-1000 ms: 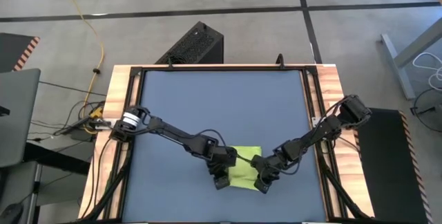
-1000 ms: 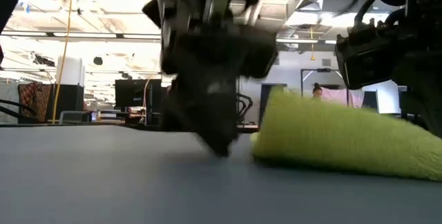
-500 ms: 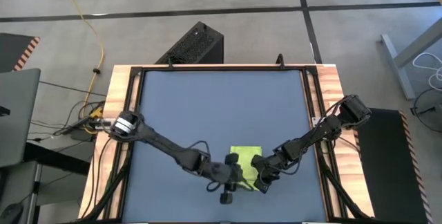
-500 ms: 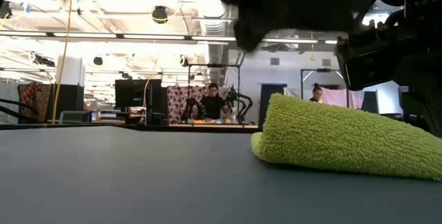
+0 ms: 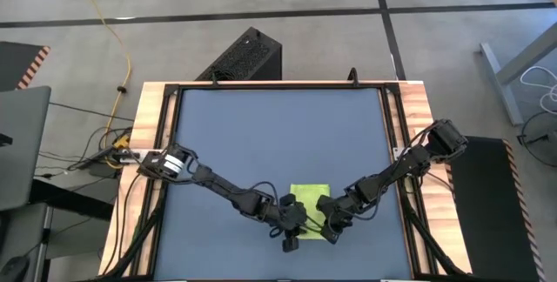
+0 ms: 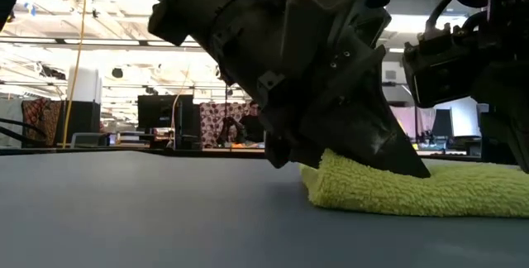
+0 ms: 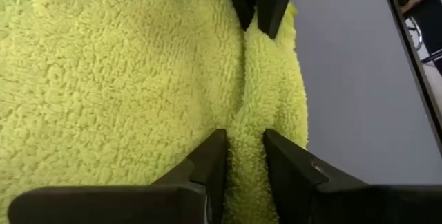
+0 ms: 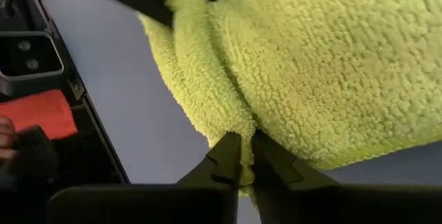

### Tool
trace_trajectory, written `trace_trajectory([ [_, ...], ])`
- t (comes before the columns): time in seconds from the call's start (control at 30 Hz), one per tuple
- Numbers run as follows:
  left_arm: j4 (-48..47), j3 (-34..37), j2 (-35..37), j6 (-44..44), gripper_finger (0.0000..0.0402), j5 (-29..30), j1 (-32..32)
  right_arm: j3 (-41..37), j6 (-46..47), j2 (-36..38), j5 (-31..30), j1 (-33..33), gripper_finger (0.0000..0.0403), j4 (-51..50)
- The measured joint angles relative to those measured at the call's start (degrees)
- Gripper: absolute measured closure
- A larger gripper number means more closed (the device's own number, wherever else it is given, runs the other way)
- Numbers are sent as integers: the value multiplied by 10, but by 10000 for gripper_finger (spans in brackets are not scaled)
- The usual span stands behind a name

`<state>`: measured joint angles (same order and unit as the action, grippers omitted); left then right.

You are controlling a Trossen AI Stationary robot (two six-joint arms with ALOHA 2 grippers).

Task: Roll towel into tight, uniform cylinder
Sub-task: Roll the green towel

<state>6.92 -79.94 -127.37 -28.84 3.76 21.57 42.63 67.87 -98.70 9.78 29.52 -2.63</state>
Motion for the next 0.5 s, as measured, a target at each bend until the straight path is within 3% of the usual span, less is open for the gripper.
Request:
trace_trajectory([
  [0.3,-21,0,-1,-9,315,2,1,1,43,11,51,-16,282,4],
  [0.5,-32,-1,-1,-17,315,2,1,-1,55,62,47,-14,267,-38],
])
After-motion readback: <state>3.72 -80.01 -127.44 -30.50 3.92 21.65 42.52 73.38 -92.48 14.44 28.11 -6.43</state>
